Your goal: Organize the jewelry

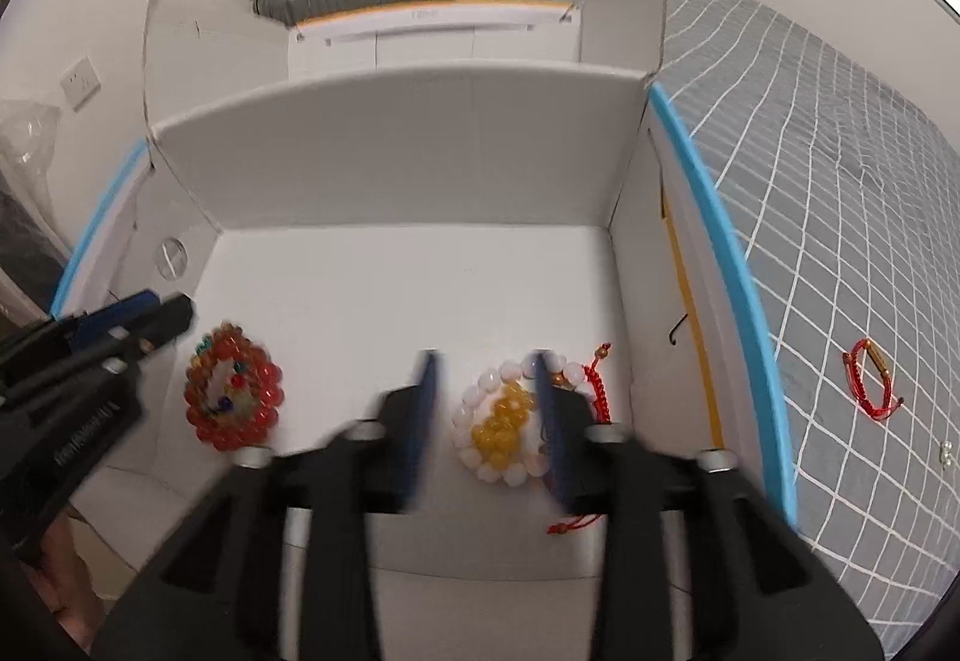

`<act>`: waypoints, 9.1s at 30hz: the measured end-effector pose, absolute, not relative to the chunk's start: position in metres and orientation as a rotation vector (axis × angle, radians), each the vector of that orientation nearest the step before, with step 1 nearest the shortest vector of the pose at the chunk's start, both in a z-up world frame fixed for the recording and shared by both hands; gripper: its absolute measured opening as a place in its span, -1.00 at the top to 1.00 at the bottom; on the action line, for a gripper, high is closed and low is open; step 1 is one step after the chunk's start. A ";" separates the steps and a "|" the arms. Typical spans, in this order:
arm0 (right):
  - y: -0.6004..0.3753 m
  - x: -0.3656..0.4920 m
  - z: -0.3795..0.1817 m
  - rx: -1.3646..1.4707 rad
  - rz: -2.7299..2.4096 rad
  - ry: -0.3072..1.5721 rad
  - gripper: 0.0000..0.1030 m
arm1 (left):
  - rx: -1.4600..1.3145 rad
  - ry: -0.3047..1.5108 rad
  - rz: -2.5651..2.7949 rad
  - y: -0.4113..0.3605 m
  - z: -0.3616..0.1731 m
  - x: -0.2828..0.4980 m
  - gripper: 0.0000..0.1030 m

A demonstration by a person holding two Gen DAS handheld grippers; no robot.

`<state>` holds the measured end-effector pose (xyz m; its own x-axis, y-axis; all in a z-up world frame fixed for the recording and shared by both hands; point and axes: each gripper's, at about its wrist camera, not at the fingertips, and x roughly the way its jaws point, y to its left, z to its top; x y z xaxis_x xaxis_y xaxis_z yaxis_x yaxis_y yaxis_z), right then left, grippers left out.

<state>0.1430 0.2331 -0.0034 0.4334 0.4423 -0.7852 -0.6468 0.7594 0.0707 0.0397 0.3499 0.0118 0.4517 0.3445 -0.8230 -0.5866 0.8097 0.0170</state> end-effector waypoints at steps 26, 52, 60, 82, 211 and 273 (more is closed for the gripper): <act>0.127 0.128 0.058 -0.203 0.548 0.633 -0.86 | -0.201 0.689 0.511 0.284 0.072 0.035 -0.89; -0.122 0.189 0.072 -0.154 0.210 0.662 -0.86 | -0.163 0.745 0.078 0.078 0.064 0.179 -0.89; -0.171 0.235 0.022 -0.118 0.159 0.743 -0.86 | -0.138 0.804 0.052 0.038 0.015 0.246 -0.89; -0.176 0.329 -0.097 -0.035 0.127 0.965 -0.36 | -0.101 0.980 0.047 0.033 -0.100 0.330 -0.87; 0.216 0.135 0.027 -0.278 0.627 0.811 0.57 | -0.288 0.837 0.526 0.338 0.040 0.013 0.82; 0.133 0.030 0.038 -0.225 0.559 0.608 -0.86 | -0.230 0.643 0.595 0.283 0.056 -0.106 -0.89</act>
